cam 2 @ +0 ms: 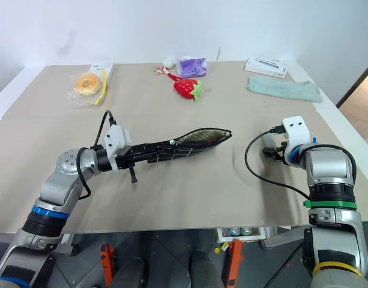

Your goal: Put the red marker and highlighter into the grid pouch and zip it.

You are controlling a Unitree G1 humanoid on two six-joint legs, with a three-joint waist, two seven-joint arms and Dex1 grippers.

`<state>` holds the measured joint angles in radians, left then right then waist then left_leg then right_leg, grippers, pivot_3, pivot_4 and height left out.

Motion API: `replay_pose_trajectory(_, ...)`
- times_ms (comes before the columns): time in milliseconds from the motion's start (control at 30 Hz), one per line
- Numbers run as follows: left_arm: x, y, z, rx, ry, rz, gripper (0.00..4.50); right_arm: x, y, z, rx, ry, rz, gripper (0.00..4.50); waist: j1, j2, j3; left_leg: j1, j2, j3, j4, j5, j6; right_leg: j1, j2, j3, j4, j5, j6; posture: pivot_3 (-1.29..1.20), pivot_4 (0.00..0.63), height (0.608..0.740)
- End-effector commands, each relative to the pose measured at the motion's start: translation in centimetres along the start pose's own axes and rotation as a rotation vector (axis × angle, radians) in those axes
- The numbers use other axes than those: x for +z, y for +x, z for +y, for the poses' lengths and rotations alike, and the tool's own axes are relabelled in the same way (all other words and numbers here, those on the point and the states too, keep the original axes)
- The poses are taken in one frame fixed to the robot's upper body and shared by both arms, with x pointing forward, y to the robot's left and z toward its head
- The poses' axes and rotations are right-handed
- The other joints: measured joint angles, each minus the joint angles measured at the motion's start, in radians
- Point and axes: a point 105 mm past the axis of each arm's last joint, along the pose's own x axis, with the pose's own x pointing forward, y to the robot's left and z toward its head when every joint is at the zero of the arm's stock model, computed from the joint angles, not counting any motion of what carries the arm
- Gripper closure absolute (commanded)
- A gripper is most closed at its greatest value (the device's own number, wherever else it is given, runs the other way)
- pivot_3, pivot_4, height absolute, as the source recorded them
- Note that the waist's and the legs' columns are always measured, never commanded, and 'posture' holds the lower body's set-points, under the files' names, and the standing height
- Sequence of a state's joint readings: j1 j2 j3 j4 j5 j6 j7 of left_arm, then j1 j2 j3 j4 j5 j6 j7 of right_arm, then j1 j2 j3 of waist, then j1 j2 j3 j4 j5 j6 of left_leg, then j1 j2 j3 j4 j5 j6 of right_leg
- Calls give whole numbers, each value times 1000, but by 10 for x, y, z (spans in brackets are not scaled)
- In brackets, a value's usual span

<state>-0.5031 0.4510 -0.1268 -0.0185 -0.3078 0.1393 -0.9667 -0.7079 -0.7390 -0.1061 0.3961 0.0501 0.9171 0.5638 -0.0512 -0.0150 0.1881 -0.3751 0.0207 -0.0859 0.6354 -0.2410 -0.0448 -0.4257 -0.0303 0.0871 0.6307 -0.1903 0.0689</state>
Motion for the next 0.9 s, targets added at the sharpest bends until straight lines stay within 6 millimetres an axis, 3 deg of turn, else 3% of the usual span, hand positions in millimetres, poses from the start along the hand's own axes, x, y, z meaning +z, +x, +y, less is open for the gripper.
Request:
replay_pose_trajectory(33, 14, -2, 2, 10, 42, -33, 4500, 9, -7, -7, -16, -40, -31, 3026, 0, 0, 0, 0, 0, 0, 0, 0, 0, 0, 0, 0, 0, 0, 0, 0, 150, 740)
replay_pose_trajectory(100, 14, -2, 2, 11, 42, -34, 4500, 20, -11, -4, 4, -96, -82, 3462, 0, 0, 0, 0, 0, 0, 0, 0, 0, 0, 0, 0, 0, 0, 0, 0, 150, 740)
replay_pose_trajectory(167, 14, -1, 2, 11, 40, -35, 4500, 50, -31, 23, 167, -338, -270, 3461, 0, 1, 0, 0, 0, 0, 0, 0, 0, 0, 0, 0, 0, 0, 0, 0, 150, 740)
replay_pose_trajectory(233, 14, -1, 2, 8, 39, -35, 4500, 61, -63, 57, 391, -618, -398, 3461, 0, 2, 1, 0, 0, 1, 0, 0, 1, 0, 0, 0, -1, -1, 2, 0, 150, 740)
replay_pose_trajectory(267, 14, -1, 2, 6, 38, -35, 4500, 66, -77, 65, 467, -695, -435, 3461, -2, 3, 2, -1, 0, 1, 0, -1, 1, 0, 0, 0, -1, -1, 2, 0, 150, 740)
replay_pose_trajectory(400, 13, 0, 2, -1, 37, -34, 4500, 92, -110, 76, 576, -901, -509, 3461, -15, 3, 2, 0, 0, 2, 0, -1, 1, 0, 0, 0, -1, -2, 4, 0, 150, 740)
replay_pose_trajectory(600, 13, 1, 3, -5, 38, -35, 4500, 108, -123, 90, 644, -1130, -501, 3461, -21, 2, 2, 1, 1, 2, 1, -1, 1, 1, 0, 0, -1, -1, 2, 0, 150, 740)
replay_pose_trajectory(900, 13, 1, 2, -1, 40, -38, 4500, 94, -110, 90, 676, -1308, -344, 3461, -21, 2, 2, 0, 1, 2, 1, -1, 1, 0, 0, 0, -1, -1, 2, 0, 150, 740)
